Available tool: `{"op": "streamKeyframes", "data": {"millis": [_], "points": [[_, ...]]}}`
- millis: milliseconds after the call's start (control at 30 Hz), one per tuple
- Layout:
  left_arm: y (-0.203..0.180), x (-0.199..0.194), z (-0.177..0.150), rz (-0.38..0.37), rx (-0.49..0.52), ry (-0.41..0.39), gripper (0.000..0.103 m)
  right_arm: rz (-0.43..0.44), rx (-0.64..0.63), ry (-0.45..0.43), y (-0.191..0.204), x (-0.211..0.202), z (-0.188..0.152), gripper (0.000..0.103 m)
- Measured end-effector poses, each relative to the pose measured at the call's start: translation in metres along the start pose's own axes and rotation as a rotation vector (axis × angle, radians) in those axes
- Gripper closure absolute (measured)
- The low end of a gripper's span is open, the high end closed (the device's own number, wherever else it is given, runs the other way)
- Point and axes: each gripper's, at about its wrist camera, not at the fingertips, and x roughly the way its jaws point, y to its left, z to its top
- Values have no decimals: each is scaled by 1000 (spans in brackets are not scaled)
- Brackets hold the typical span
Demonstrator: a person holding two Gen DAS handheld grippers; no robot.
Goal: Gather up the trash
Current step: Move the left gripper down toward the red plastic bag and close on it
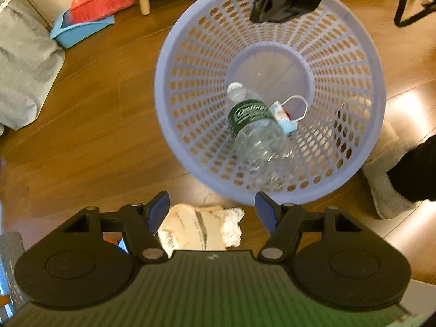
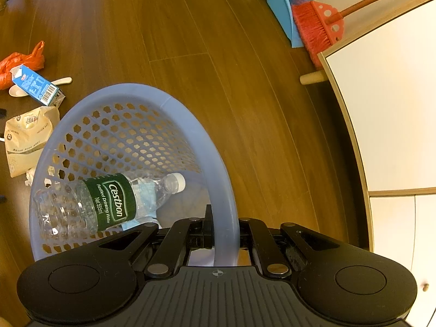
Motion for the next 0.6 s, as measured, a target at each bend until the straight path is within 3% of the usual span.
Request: {"op": "streamKeyframes", "data": {"millis": [233,600], "points": [[26,-7,-33,33,-26,26,38,-1,-1,1,2,-1,0,101],[79,-3,-124,125,-138,122,38,-3,1,4,2,-1,0,101]]}}
